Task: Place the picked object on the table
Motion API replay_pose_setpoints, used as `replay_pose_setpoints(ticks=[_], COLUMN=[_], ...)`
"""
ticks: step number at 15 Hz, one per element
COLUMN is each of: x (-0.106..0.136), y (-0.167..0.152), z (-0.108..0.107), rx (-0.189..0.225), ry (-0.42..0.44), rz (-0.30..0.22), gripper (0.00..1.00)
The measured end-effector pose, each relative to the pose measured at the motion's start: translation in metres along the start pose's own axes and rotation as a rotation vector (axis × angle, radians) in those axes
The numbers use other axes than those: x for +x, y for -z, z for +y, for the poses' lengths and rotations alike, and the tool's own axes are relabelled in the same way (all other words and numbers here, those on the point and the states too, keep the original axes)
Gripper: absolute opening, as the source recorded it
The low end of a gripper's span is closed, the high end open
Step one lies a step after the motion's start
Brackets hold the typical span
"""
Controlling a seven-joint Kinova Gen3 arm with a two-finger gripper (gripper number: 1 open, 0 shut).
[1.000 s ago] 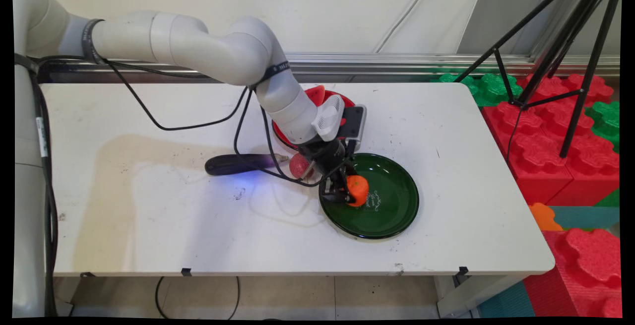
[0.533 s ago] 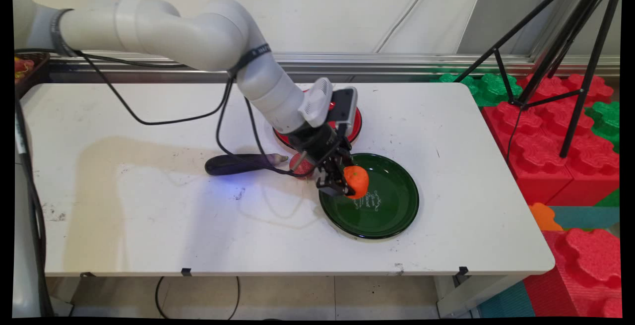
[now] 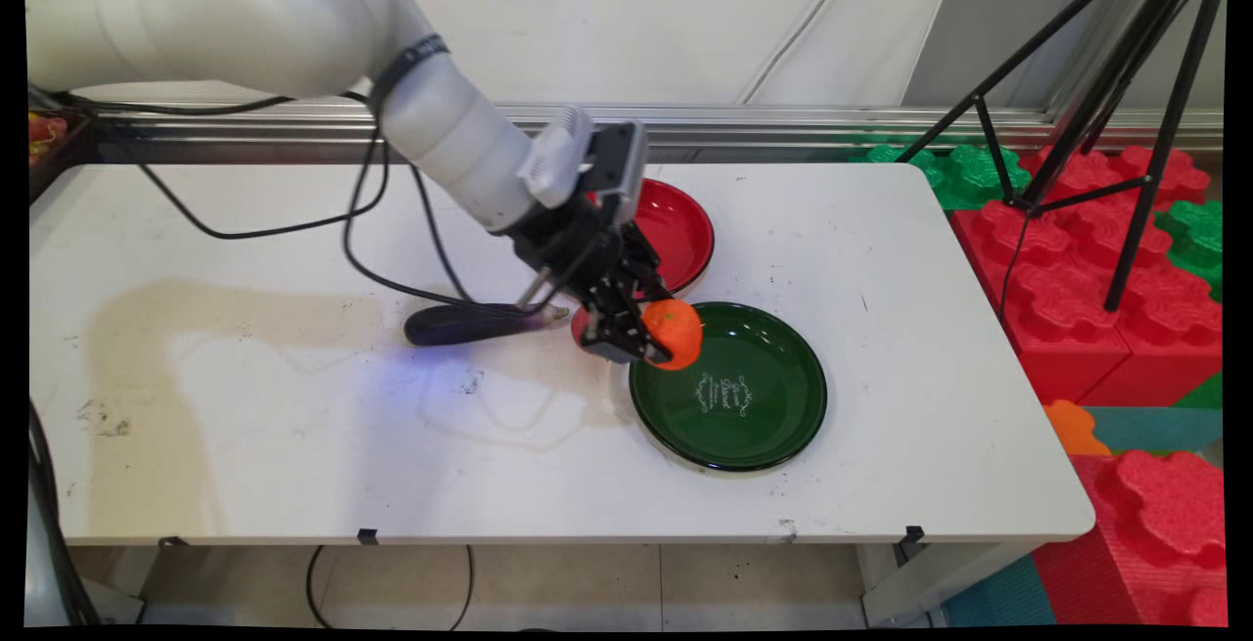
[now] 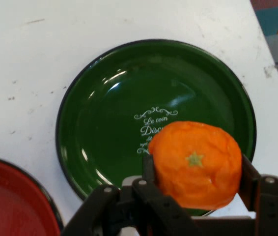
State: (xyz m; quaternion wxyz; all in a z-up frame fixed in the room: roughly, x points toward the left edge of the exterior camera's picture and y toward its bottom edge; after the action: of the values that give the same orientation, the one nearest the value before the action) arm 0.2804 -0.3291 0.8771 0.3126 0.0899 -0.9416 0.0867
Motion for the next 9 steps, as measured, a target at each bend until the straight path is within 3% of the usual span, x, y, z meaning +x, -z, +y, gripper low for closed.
replay_pose_setpoints(ticks=[4,9], x=[-0.019,-0.048], y=[0.039,0.070], z=[0.006,0.009], rx=[0.010,0.019], ry=[0.036,0.061], rz=[0.023,0.003], gripper=[0.00,0.00])
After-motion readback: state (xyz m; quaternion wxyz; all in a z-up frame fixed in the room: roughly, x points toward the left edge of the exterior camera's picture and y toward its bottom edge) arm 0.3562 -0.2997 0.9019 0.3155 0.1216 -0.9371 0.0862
